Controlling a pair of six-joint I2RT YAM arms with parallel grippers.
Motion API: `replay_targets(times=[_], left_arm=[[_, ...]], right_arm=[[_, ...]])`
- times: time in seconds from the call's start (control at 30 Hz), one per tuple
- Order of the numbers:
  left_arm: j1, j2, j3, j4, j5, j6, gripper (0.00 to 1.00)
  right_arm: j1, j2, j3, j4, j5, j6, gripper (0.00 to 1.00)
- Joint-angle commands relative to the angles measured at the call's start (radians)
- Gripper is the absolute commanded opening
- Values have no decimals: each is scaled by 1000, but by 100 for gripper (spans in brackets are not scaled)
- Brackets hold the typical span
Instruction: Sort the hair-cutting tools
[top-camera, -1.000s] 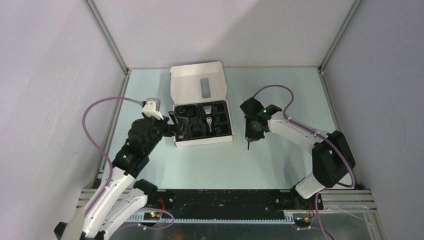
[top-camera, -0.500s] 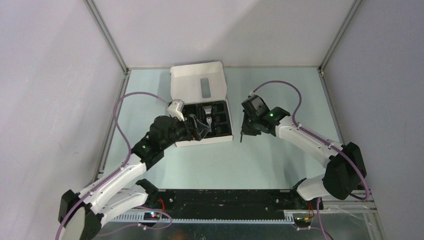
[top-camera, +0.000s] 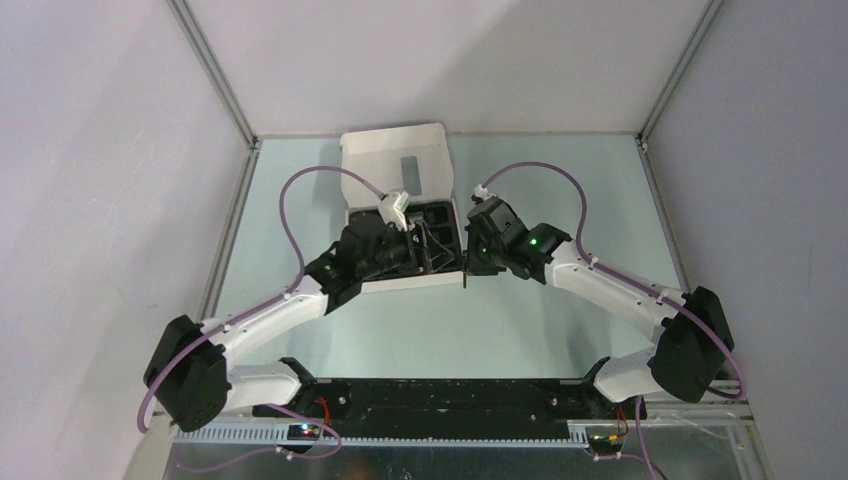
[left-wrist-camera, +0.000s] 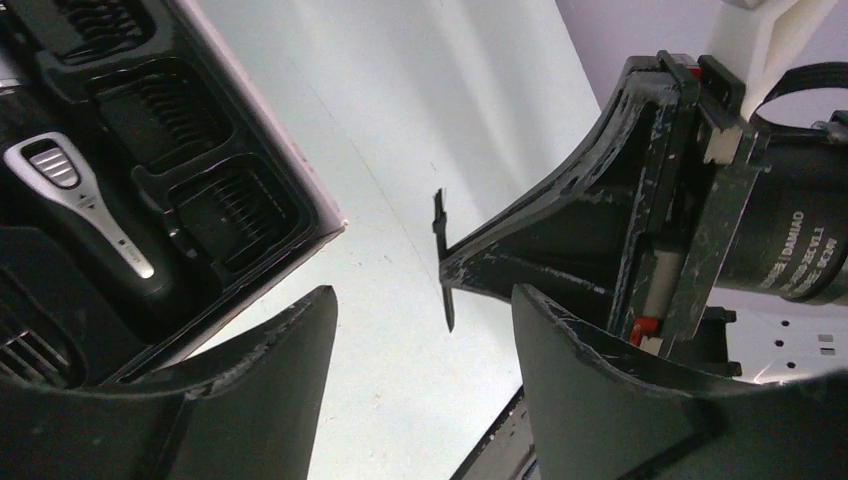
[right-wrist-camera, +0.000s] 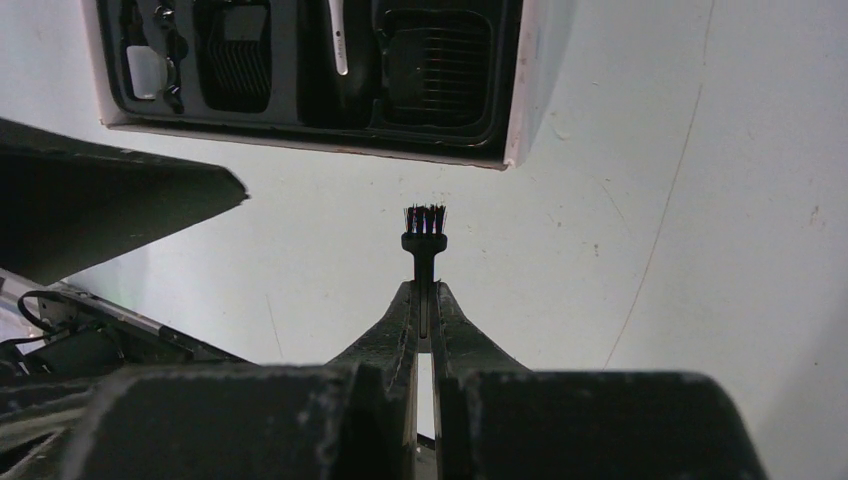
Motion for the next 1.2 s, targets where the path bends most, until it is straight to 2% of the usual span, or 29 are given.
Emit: replay_targets(times=[0.0, 0.23, 0.7, 0.83, 0.9, 1.0, 1.07, 1.17], left_arm=[[-13, 51, 62, 69, 45, -24, 69], [-16, 126, 104, 61, 29, -27, 62], [-24, 231, 150, 74, 85, -53, 49], [-27, 255, 158, 84, 113, -58, 37], [-28, 262, 162, 92, 131, -58, 28], [-27, 259, 157, 121, 152, -56, 5], [-28, 250, 149, 137, 153, -51, 1], [-28, 234, 140, 133, 148, -37, 0]], right_arm=[[13, -25, 26, 41, -2, -23, 0], [20, -24, 26, 51, -13, -28, 0], [29, -25, 26, 54, -13, -31, 0], [30, -29, 26, 54, -9, -31, 0], [30, -29, 27, 52, -6, -30, 0], [31, -31, 26, 45, 4, -27, 0], [33, -30, 26, 43, 9, -28, 0], [36, -41, 26, 42, 12, -25, 1]])
